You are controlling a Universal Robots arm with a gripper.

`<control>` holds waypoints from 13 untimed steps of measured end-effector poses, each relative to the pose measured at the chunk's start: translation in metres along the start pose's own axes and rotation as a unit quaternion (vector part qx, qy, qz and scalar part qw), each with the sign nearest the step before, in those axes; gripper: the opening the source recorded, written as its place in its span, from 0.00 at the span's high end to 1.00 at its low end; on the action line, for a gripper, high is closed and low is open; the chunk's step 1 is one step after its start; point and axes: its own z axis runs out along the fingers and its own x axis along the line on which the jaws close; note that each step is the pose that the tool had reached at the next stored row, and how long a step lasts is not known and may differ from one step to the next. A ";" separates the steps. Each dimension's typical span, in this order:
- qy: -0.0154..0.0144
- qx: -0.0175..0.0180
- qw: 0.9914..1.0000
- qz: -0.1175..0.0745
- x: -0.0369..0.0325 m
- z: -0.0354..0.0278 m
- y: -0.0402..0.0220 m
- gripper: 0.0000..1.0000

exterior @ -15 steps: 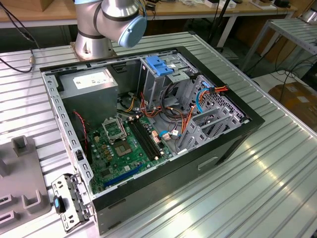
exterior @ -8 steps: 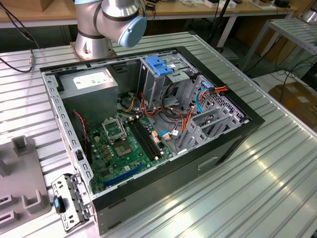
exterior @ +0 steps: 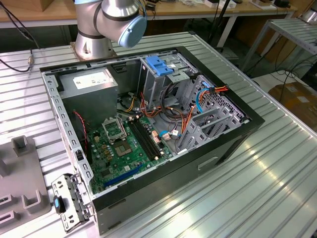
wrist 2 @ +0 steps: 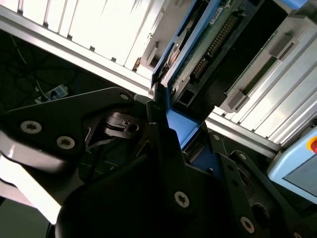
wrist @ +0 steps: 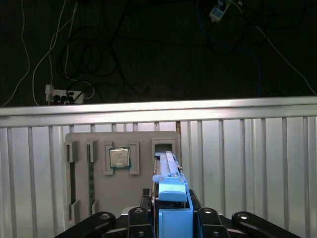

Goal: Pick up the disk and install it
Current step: 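Pick up the disk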

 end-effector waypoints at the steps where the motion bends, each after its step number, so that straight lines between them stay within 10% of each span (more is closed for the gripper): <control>1: 0.000 0.000 1.000 0.000 0.0000 -0.0007 0.0000 0.63; 13: 0.000 0.000 1.000 0.000 0.0002 -0.0080 -0.0001 0.63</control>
